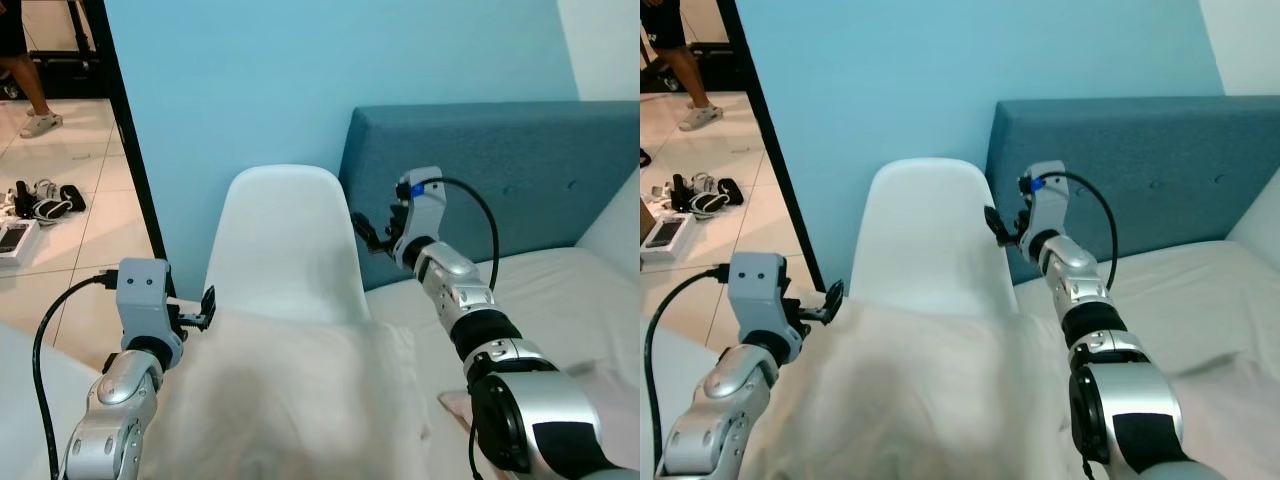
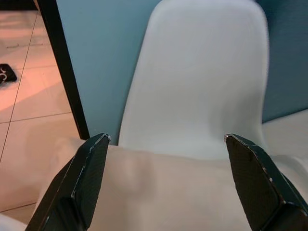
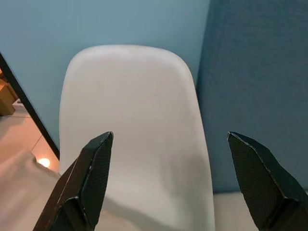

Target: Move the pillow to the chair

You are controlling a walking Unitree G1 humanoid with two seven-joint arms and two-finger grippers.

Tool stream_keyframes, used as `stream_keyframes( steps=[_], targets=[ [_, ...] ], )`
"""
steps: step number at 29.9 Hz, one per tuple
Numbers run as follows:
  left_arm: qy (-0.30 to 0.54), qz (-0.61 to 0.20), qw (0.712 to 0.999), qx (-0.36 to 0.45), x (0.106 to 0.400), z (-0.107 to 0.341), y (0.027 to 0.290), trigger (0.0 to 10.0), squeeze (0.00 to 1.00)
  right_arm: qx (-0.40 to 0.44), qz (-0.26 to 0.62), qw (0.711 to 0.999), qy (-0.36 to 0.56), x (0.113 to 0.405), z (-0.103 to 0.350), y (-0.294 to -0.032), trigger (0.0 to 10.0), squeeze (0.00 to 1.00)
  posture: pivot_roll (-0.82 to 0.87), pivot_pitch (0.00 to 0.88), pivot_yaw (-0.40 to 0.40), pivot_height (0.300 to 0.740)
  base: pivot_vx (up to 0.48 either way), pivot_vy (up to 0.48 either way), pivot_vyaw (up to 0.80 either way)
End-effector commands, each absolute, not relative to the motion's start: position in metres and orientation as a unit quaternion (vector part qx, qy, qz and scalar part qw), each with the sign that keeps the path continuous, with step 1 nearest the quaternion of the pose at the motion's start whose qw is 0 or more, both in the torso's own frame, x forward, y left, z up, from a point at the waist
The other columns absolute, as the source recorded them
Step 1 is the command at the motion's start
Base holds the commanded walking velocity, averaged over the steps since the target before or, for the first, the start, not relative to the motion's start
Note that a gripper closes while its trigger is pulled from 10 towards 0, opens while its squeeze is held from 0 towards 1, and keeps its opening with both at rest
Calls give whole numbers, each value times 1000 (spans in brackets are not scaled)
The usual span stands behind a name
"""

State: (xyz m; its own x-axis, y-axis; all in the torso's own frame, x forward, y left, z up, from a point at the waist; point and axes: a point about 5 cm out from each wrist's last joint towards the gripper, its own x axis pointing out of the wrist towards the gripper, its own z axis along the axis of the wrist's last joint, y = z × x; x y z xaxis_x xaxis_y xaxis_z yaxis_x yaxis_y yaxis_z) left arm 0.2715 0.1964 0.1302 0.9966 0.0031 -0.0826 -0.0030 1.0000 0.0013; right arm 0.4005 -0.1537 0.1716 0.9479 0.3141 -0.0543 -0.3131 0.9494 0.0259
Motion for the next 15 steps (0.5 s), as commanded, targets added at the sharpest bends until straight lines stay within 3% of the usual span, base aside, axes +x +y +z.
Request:
stream_keyframes(
  steps=[1,15],
  targets=[
    [51,0,999,-1,269,123,194,10000,0,7,152,987,47,398,162,-155,10000,0,-8,0,-118,740,-450,0,0],
    [45,-6,999,-7,267,121,186,10000,0,26,131,990,54,390,146,-162,10000,0,-13,0,-120,740,-449,0,0]
  ],
)
